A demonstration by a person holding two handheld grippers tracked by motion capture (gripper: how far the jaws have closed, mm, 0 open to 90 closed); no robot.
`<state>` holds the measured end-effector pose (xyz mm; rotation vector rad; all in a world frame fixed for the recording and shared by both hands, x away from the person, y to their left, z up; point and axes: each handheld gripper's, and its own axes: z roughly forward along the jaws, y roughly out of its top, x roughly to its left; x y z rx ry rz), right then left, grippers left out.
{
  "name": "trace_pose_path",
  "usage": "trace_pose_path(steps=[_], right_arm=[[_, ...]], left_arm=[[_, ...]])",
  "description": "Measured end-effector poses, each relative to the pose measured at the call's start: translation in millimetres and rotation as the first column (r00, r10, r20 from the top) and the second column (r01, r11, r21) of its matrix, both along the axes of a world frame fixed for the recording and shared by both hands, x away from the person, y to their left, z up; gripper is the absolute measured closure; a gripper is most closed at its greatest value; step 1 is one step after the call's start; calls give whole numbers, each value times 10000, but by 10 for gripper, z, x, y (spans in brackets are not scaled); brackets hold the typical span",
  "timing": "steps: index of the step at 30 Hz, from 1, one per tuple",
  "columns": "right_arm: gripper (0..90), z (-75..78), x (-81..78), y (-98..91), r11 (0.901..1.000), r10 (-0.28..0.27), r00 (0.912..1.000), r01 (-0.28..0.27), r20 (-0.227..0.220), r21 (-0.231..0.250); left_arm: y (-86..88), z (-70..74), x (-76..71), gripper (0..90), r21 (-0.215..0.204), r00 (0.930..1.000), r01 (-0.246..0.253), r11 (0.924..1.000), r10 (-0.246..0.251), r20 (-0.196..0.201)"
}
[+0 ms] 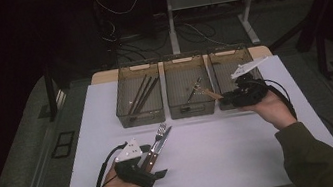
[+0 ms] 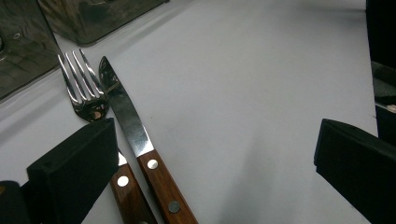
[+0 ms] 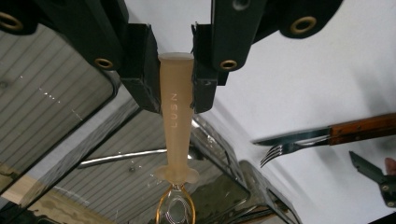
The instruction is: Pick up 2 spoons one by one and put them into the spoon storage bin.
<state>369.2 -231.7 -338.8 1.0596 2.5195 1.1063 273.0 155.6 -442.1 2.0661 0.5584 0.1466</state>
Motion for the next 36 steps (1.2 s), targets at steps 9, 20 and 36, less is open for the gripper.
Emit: trace_pose_path(steps=[9,20,36], right_arm=[[735,34,268,195,9995,-221,9995,216,-216,-241],[735,-25,570,387,9969,-452,9981,424,-407,-667],[734,-340,878,608,9817,-866,9903,662,-1086,-1788]], left_arm=[[0,6,-3,0,-6,10000,49,10000,-49,-22],[-14,10,-10,0,-43,9999,117,9999,-117,-24],[-18,10,-5,0,22,9996,266,9996,-266,81]])
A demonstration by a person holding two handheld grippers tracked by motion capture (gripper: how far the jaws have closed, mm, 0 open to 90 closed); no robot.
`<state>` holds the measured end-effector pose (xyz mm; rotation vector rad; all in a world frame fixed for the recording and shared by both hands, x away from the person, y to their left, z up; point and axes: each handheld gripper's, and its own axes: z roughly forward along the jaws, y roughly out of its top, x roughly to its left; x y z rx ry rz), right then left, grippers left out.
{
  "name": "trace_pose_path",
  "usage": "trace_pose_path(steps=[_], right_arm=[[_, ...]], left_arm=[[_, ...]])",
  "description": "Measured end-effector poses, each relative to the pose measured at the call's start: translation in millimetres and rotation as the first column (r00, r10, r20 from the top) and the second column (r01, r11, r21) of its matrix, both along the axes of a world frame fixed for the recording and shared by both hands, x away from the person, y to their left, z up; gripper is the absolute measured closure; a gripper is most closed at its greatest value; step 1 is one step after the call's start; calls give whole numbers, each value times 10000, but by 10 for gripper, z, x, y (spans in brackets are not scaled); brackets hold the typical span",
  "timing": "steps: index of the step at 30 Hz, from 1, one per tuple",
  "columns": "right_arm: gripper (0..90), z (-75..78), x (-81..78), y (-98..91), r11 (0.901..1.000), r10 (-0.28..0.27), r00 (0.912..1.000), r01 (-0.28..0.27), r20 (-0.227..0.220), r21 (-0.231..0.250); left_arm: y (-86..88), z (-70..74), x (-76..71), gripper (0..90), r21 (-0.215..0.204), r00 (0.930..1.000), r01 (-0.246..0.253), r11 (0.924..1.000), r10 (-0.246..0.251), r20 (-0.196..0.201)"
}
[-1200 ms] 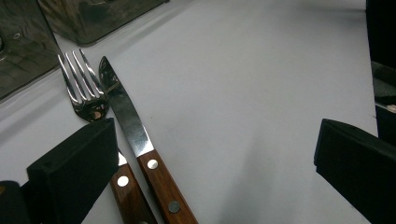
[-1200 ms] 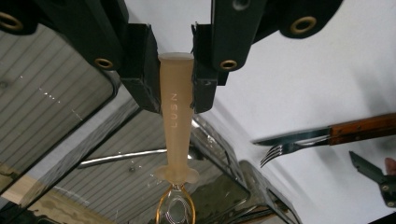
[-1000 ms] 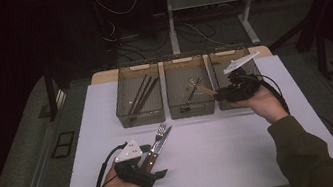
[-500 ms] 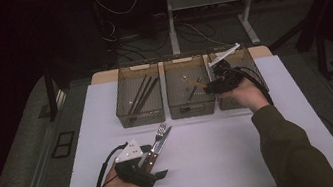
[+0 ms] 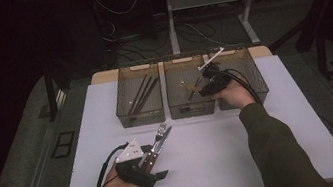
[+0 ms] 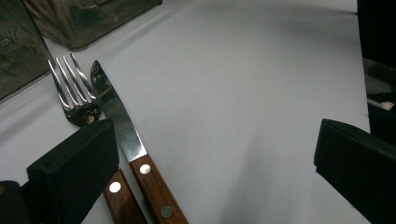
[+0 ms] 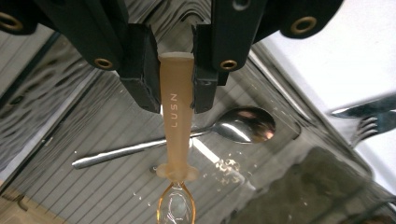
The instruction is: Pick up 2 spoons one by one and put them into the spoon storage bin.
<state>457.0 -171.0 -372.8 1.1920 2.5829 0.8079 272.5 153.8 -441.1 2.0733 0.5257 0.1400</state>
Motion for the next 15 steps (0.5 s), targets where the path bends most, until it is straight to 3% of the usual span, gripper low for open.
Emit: trace_pose_path(steps=[10,15], right_arm=[[726,-91,45,59,9996,-31,9999,26,-162,-269],[666,-71,51,37,9998,-199,9998,198,-64,-28]], left_arm=[[-5,0,-4,0,20,10000,20,10000,-20,2],[-8,-2,-4,0,-23,10000,7,10000,-7,14]])
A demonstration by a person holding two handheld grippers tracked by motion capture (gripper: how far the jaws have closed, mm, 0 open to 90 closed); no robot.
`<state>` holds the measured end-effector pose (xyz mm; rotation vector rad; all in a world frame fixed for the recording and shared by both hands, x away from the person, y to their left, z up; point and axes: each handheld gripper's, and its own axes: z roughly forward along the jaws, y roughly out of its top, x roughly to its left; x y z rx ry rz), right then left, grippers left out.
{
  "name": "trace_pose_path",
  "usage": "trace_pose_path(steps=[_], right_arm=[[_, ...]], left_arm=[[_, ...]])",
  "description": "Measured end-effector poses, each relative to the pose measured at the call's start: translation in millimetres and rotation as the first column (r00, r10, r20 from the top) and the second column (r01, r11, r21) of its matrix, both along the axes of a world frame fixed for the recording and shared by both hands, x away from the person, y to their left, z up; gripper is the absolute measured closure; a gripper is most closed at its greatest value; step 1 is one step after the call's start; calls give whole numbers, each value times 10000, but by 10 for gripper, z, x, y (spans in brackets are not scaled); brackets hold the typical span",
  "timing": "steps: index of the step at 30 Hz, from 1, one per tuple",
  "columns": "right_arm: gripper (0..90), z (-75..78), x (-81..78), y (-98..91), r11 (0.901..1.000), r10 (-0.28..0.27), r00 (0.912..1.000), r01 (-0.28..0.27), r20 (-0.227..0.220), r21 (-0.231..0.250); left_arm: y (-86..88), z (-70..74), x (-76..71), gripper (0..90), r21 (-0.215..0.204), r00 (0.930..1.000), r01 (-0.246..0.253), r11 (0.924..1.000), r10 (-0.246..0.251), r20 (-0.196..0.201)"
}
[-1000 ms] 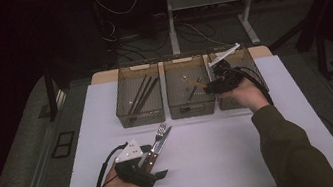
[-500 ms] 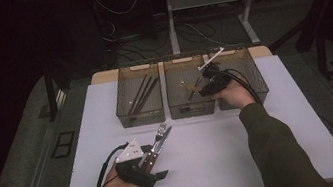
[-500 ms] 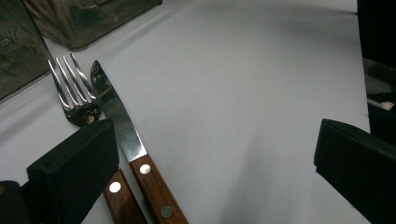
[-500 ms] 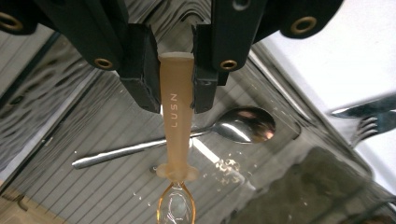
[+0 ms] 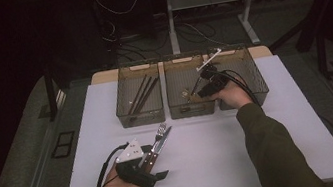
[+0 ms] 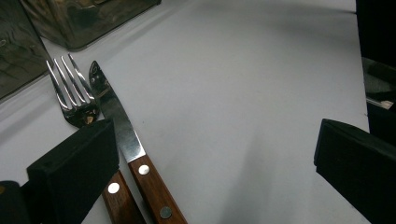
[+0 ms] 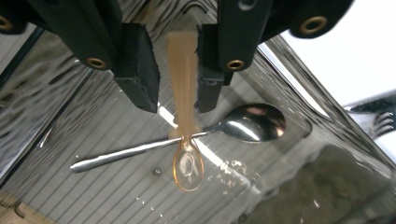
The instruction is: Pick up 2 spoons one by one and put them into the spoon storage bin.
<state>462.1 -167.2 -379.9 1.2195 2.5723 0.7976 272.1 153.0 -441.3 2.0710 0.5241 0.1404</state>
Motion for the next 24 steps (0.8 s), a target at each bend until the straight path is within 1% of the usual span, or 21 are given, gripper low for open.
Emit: trace_pose_path(steps=[2,5,8,10,12,13,14,15,16,17,19,21,22,24], right_arm=[[639,14,-1,-7,10000,-36,9999,36,151,14],[589,44,-13,-31,9994,-185,9996,178,212,286],[541,78,-36,-54,9984,-229,9991,210,360,528],[510,115,-61,-77,9960,-161,9989,122,439,883],[492,155,-97,-103,9928,-118,9977,37,670,1194],[474,178,-122,-122,9892,-177,9972,68,732,1465],[462,192,-135,-132,9872,-226,9970,106,740,1589],[455,213,-156,-147,9853,-238,9961,90,848,1708],[440,231,-177,-162,9841,-218,9946,35,1018,1774],[429,259,-205,-174,9820,-318,9937,111,1073,1883],[415,290,-237,-208,9786,-306,9927,61,1167,2055],[402,314,-272,-240,9764,-409,9917,137,1221,2157],[383,319,-284,-261,9748,-369,9906,67,1317,2228],[351,325,-319,-294,9723,-514,9889,177,1394,2329]], left_arm=[[-1,0,-1,0,1,10000,0,10000,0,2],[2,4,-1,0,54,10000,13,10000,-13,3],[0,3,-5,0,-12,10000,-40,10000,40,-38],[3,5,-2,0,33,10000,-20,10000,20,-21],[7,7,-1,0,95,10000,3,10000,-3,3],[6,7,-1,0,84,10000,-6,10000,6,-2],[5,6,-2,0,46,10000,-20,10000,20,10],[3,5,-3,0,1,10000,-49,10000,49,-7],[4,6,-3,0,31,10000,-54,10000,54,-13],[4,7,-4,0,32,10000,-56,10000,56,-14],[2,6,-4,0,41,10000,-52,10000,52,-15],[-1,2,-8,0,-13,9999,-94,10000,94,-46],[0,2,-7,0,-8,9999,-97,10000,97,-42],[3,2,-4,0,-2,9999,-97,10000,97,-60]])
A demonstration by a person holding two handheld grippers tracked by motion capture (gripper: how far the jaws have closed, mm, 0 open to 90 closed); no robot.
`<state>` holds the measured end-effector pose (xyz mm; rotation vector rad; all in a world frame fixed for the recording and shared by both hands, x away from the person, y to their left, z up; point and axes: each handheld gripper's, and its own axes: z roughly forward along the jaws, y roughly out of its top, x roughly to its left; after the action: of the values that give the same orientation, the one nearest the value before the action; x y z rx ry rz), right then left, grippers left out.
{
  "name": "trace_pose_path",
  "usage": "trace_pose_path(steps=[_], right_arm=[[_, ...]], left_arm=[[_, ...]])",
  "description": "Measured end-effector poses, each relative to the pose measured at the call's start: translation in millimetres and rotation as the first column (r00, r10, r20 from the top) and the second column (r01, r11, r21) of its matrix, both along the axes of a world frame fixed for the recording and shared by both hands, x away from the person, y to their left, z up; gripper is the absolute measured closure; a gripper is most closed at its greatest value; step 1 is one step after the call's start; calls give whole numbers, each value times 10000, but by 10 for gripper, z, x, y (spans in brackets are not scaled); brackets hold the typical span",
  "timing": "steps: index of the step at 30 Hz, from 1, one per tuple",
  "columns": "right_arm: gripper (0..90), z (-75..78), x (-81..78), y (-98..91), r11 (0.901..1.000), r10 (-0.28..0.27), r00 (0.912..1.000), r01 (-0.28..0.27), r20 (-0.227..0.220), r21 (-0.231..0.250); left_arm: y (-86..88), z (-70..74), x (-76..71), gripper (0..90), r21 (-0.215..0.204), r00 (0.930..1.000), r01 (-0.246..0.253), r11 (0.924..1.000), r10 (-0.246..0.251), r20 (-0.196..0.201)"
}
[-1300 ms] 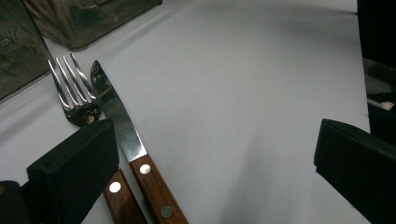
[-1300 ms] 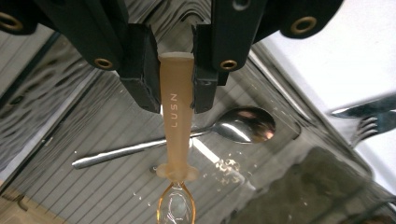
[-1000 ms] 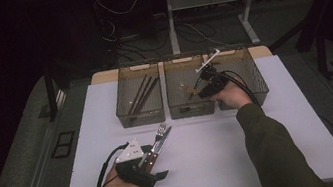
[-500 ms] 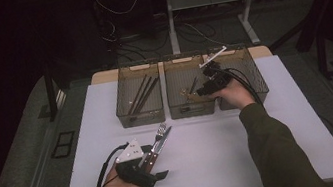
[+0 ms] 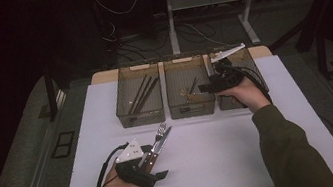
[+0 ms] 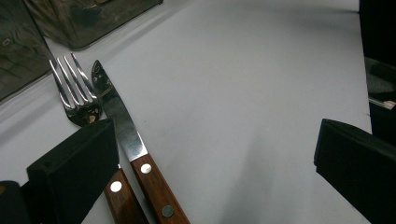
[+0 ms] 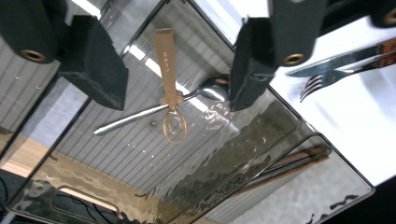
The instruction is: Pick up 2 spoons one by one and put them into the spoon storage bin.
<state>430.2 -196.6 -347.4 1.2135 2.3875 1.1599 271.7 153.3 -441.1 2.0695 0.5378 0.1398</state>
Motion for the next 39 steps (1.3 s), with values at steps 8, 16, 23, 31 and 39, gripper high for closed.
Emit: trace_pose_path(steps=[8,16,23,31,39], right_arm=[[201,-15,-188,-117,9993,-52,9985,31,542,384],[188,-41,-480,-248,9983,186,9947,-241,1015,538],[188,-160,-728,-347,9981,401,9910,-457,1277,412],[188,-359,-948,-456,9984,355,9909,-410,1297,401],[188,-573,-1156,-571,9992,231,9927,-268,1181,301]], left_arm=[[1,-5,2,0,-28,10000,-46,10000,46,31],[10,-2,3,0,32,9999,-129,9999,129,5],[8,-4,-1,0,20,9998,-182,9998,182,-30],[10,-4,1,0,38,9998,-200,9998,200,-5],[14,-2,0,0,109,9998,-195,9998,195,-26]])
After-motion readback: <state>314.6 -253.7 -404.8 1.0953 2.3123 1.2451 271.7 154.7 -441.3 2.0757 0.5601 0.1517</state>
